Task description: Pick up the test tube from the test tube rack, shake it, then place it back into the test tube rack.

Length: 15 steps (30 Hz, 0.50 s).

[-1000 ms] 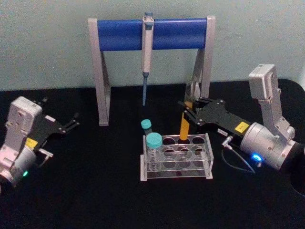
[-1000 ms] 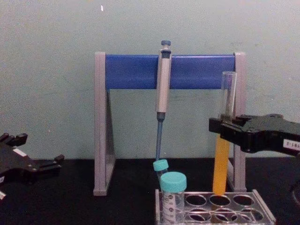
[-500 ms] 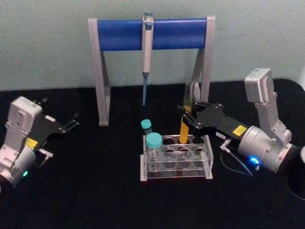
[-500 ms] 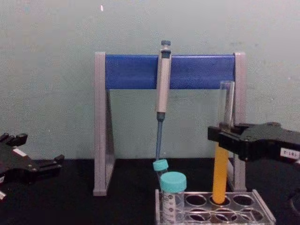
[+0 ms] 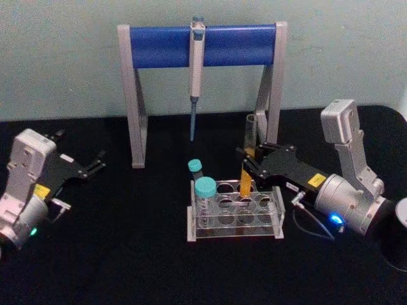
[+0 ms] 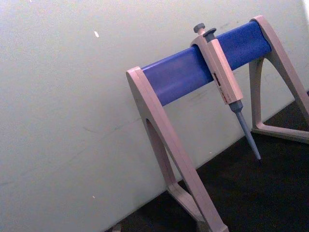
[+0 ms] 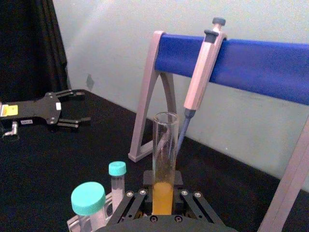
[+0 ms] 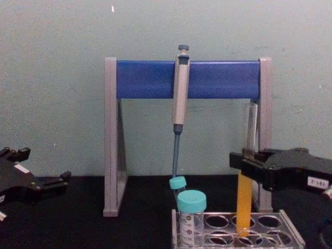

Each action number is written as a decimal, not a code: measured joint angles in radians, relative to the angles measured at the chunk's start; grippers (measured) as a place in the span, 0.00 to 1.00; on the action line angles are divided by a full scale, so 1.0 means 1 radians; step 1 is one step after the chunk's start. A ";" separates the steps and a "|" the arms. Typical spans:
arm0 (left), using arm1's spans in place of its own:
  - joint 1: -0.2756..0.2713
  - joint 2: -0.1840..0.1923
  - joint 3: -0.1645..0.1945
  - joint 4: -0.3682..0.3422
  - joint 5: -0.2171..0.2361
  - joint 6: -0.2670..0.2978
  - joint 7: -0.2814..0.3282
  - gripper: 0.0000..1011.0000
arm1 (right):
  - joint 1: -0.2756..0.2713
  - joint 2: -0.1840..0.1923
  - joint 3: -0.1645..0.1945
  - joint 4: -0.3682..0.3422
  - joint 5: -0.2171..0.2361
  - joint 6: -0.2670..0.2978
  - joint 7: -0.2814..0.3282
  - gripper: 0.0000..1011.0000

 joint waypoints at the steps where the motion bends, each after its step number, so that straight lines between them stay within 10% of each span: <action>1: 0.000 0.000 0.000 0.000 0.000 0.000 0.000 0.99 | -0.002 -0.001 0.000 0.003 -0.001 0.001 0.000 0.22; 15: 0.000 0.000 0.000 0.000 0.000 0.000 0.000 0.99 | -0.012 -0.007 0.000 0.019 0.000 0.009 -0.001 0.22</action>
